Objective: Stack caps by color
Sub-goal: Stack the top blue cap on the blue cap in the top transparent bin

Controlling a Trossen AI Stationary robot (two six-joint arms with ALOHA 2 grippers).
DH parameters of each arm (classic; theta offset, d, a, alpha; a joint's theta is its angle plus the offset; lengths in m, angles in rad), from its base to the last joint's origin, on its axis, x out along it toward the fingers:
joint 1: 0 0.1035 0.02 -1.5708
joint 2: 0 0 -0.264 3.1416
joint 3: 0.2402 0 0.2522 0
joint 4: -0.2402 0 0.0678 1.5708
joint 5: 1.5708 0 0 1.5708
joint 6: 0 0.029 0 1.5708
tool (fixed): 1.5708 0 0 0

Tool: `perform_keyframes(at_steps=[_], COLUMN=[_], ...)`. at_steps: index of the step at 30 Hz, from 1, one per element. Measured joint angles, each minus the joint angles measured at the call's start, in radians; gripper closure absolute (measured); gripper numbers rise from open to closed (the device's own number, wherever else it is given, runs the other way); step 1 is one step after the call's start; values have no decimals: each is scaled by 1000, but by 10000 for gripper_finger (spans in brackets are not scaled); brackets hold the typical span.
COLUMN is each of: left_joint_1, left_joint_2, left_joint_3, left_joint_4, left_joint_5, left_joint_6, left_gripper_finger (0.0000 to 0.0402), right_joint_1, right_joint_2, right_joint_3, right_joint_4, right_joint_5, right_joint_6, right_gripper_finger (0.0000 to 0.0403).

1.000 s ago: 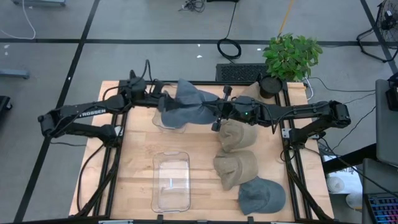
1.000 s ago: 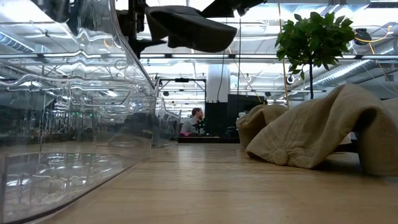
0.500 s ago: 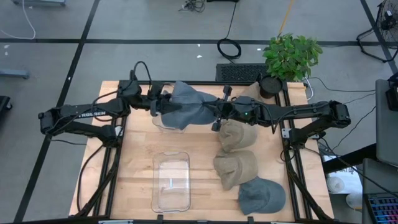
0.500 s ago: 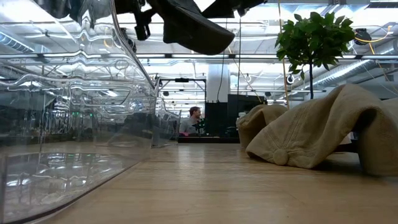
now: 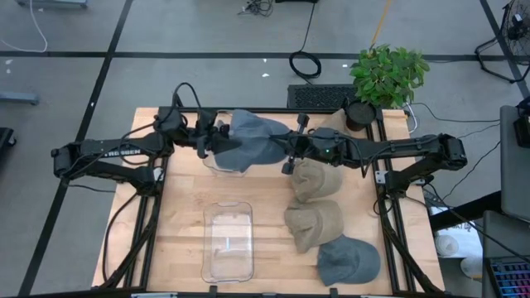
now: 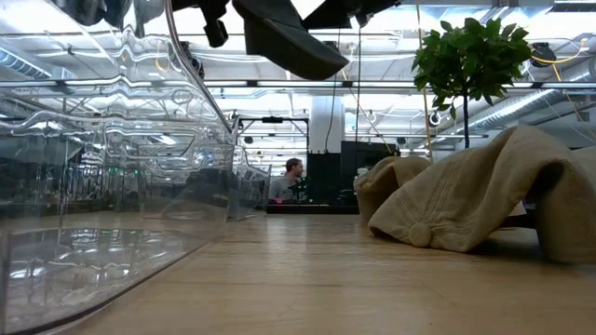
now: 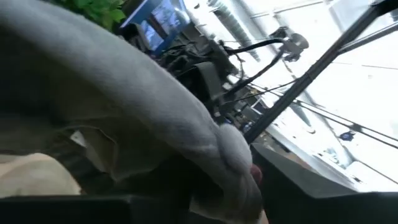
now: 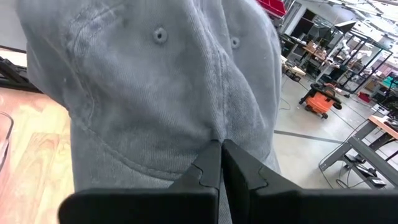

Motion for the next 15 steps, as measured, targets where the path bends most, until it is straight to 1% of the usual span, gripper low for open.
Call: perform_keyframes(at_steps=[3,6,9,11,12,15], left_joint_1=[2,2,2,2,2,5], left_joint_2=[0,0,0,0,0,0], left_joint_3=[0,0,0,0,0,0], left_joint_4=[-8,-12,-20,-25,-26,-39], left_joint_5=[-26,-43,-42,-22,-14,16], left_joint_6=[4,14,37,74,90,106], left_gripper_finger=[258,286,332,375,387,390], right_joint_1=[0,0,0,0,1,2], right_joint_2=[0,0,0,0,0,0], right_joint_3=[0,0,0,-3,-6,-17], right_joint_4=[0,0,0,5,5,8], right_joint_5=[0,-2,-4,-8,-8,-10], right_joint_6=[1,17,34,49,54,57], right_gripper_finger=[403,403,403,403,403,402])
